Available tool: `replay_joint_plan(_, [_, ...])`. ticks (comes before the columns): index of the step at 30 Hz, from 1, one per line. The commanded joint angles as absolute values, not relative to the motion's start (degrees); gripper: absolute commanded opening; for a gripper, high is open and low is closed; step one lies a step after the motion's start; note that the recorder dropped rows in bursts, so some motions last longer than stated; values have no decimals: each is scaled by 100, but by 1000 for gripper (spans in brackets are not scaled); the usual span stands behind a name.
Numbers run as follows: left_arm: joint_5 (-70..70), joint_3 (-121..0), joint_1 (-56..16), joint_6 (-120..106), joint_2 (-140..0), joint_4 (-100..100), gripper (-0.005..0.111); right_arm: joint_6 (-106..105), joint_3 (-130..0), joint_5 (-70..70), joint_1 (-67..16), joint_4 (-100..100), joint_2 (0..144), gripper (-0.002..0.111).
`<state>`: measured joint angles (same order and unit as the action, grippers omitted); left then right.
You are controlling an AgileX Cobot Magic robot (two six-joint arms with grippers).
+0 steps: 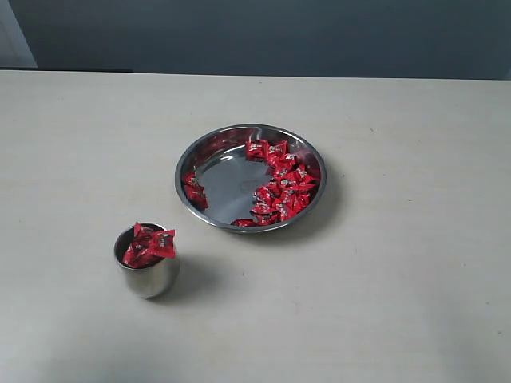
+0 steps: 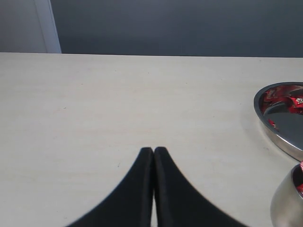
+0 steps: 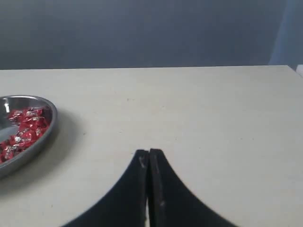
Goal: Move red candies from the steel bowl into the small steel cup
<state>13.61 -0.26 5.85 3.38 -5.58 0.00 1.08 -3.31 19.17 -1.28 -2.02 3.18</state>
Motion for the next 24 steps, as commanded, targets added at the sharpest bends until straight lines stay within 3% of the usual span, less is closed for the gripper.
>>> replay_joint_plan(1, [1338, 0, 556, 350, -531, 0, 0, 131, -3, 2182, 120, -213, 0, -1])
replay_joint_plan(24, [1336, 0, 556, 350, -528, 0, 0, 203, 0, 2164, 369, -331, 0, -1])
